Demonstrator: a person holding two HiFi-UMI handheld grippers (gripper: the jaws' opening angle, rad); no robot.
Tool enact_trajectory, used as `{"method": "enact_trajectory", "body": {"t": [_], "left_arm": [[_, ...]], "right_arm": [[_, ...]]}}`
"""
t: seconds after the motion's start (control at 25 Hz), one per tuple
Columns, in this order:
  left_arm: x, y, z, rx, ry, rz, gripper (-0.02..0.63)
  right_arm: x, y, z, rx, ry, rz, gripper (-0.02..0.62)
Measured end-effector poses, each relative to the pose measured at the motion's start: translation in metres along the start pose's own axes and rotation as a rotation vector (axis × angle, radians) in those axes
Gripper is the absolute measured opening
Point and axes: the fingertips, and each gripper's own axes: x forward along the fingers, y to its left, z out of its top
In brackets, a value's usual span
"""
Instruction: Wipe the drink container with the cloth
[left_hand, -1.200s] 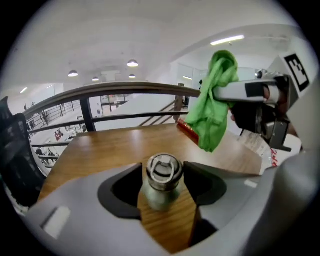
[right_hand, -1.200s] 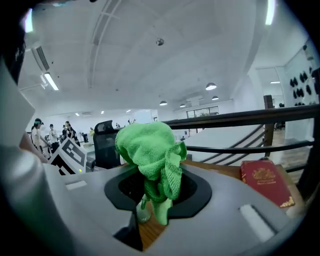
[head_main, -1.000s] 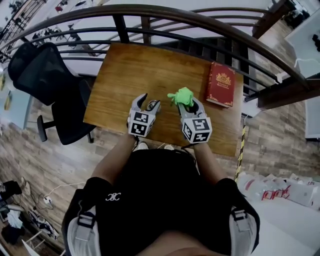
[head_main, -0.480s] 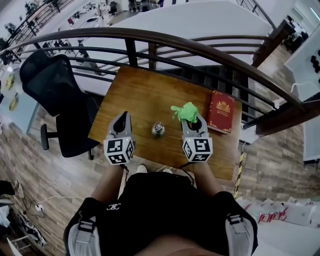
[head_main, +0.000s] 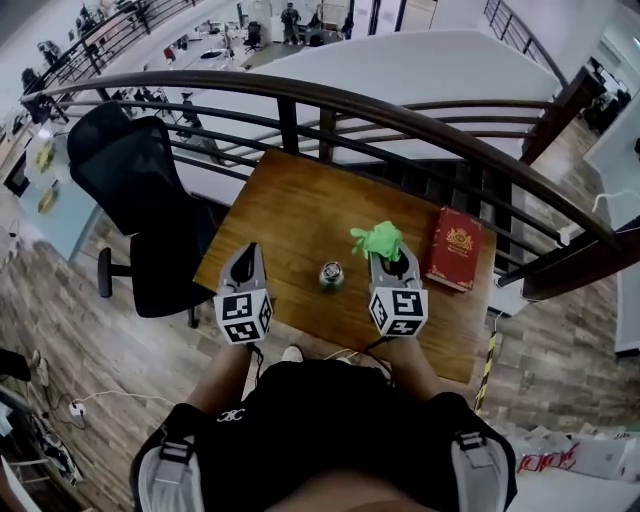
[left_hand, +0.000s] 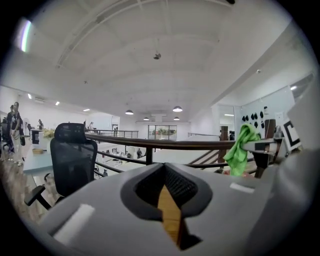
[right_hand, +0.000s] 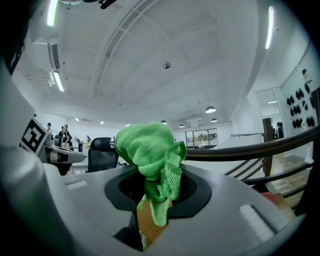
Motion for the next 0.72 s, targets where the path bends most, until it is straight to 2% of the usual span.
{"method": "enact_trajectory", "body": {"t": [0.28,0.52,0.72], "left_arm": [[-0.008,-0.013,-0.005,-0.034,0.014,-0.004,0.054],[-0.013,-0.023,-0.005,0.009,0.025,-0.001,0.054],[-0.015,-0.032,-0.007,0.003,0.026,0.013,0.054]], "right_arm": [[-0.006,0.004,0.0,0.06,-0.005,0.044,0.098],[-0.01,0.007,-0.001,0.059,-0.01,0.07,0.098],[-0.015,-0.002,-0.003,0.055,-0.015,0.081,0.098]]}}
